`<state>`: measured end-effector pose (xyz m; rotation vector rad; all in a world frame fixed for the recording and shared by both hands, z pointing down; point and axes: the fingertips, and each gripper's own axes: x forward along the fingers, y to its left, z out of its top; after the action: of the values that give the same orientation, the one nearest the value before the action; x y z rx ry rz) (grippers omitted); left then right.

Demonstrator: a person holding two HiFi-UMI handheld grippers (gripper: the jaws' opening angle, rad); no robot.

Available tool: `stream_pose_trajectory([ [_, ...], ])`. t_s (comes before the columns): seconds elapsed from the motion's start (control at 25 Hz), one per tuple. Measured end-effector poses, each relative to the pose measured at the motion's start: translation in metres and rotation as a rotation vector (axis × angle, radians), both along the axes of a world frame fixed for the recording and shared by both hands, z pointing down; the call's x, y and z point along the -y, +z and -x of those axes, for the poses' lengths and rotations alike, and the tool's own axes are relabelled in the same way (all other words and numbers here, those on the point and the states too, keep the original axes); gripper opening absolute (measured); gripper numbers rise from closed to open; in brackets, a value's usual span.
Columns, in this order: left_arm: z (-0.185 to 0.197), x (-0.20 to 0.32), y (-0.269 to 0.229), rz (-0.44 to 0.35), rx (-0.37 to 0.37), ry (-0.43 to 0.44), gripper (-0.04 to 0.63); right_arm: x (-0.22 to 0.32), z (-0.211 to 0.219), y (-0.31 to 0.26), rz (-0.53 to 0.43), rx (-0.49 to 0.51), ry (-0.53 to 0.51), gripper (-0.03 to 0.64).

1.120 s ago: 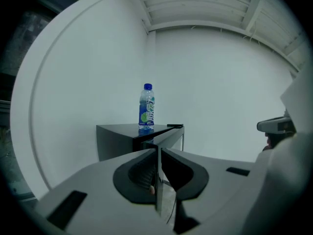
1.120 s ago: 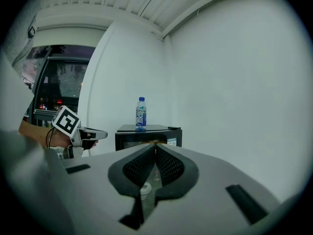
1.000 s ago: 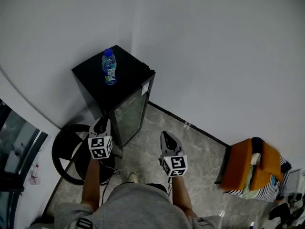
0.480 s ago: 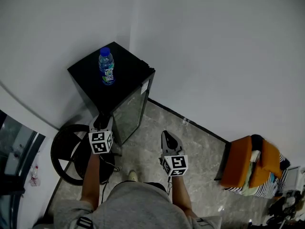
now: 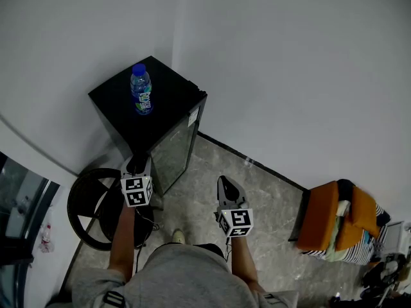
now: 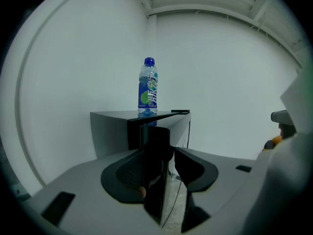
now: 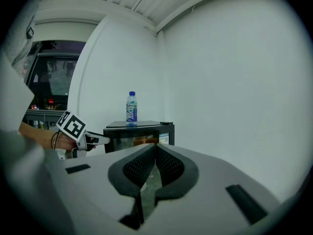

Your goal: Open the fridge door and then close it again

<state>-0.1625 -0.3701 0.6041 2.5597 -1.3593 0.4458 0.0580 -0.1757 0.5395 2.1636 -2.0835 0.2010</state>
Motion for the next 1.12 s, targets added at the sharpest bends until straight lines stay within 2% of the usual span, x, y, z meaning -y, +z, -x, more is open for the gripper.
stream_pose_trajectory([
  [0.84, -0.012, -0.025, 0.0, -0.022, 0.018, -0.023, 0.187, -0.024, -0.011, 0.0, -0.018, 0.008, 0.019, 0.025],
  [1.12, -0.019, -0.037, -0.001, -0.024, 0.022, -0.044, 0.186, -0.029, -0.021, -0.001, -0.024, 0.023, -0.004, 0.025],
])
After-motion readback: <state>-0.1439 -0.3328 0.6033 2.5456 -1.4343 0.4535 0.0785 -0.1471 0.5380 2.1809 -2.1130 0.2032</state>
